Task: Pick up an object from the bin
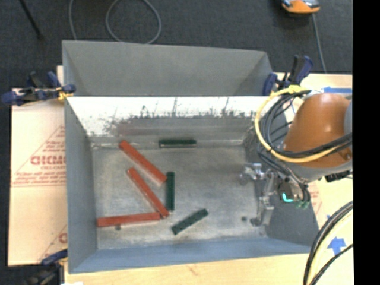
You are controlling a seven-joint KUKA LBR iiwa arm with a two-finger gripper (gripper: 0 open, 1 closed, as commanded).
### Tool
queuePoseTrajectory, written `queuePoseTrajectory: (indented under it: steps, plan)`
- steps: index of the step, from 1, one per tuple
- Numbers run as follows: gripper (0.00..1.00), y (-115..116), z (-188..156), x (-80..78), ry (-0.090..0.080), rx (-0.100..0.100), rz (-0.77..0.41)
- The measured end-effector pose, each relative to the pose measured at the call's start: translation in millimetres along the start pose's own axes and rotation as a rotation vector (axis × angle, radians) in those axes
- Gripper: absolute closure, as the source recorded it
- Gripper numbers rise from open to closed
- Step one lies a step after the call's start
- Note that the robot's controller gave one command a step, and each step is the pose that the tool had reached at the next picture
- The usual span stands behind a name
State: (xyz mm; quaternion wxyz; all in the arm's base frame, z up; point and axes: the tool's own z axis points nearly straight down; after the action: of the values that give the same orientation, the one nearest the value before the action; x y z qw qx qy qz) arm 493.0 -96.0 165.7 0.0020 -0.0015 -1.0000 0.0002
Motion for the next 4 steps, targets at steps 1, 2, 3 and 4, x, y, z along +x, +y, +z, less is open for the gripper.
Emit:
queuePoseTrajectory:
  steps: [1,2,3,4]
  plan:
    - [0.00,1.4,97.3,-0.9,-0.005,-0.001,0.166]
    - [0.00,46.7,85.2,-22.6,-0.010,0.001,-0.348]
    - [1.00,45.7,85.5,-22.1,-0.008,0.001,-0.348]
    - [0.00,45.6,85.5,-22.0,-0.008,0.002,-0.349]
